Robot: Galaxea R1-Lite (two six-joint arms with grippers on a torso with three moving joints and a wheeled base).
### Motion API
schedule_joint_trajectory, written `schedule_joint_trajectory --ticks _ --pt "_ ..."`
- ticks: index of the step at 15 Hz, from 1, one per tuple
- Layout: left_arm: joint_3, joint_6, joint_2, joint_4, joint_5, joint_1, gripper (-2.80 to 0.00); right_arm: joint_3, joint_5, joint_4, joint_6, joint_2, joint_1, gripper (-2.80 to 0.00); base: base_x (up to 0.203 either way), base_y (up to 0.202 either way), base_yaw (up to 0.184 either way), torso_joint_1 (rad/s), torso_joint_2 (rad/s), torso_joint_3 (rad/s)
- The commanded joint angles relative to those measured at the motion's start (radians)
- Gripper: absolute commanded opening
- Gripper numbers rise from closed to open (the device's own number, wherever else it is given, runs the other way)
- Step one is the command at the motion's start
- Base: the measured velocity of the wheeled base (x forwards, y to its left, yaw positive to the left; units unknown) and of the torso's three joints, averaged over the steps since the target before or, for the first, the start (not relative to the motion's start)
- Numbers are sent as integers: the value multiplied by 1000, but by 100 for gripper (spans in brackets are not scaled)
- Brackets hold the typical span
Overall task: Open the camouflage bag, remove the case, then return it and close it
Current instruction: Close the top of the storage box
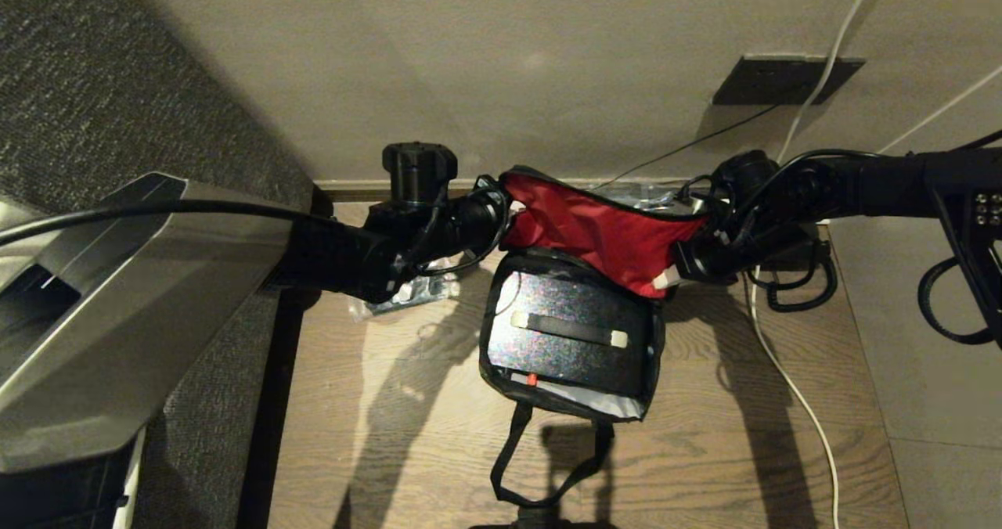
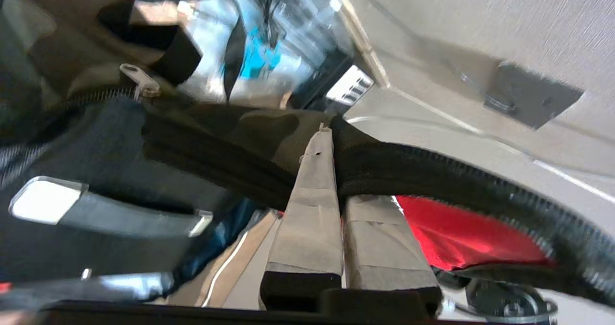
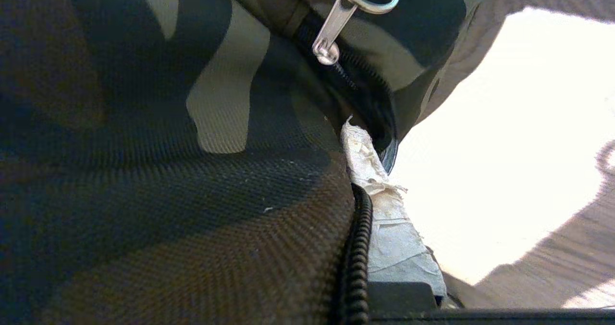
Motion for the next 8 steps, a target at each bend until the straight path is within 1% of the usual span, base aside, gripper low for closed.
schedule_joint_trajectory --ticks 1,2,6,7,8 --pt "53 -7 -43 -2 -3 -5 -280 -1 -6 1 1 6 2 -280 0 0 0 0 0 0" --pt "74 -7 -46 -1 -3 -4 -280 -4 -15 -4 0 12 4 -280 0 0 0 0 0 0" --pt "73 -7 -31 -2 -3 -4 -280 -12 -21 1 -1 23 4 -280 0 0 0 0 0 0" --pt "73 -7 -31 -2 -3 -4 -280 -12 -19 -1 -1 24 4 0 0 0 0 0 0 0" --pt "76 -7 -31 -2 -3 -4 -280 -12 -19 -1 -1 24 2 0 0 0 0 0 0 0"
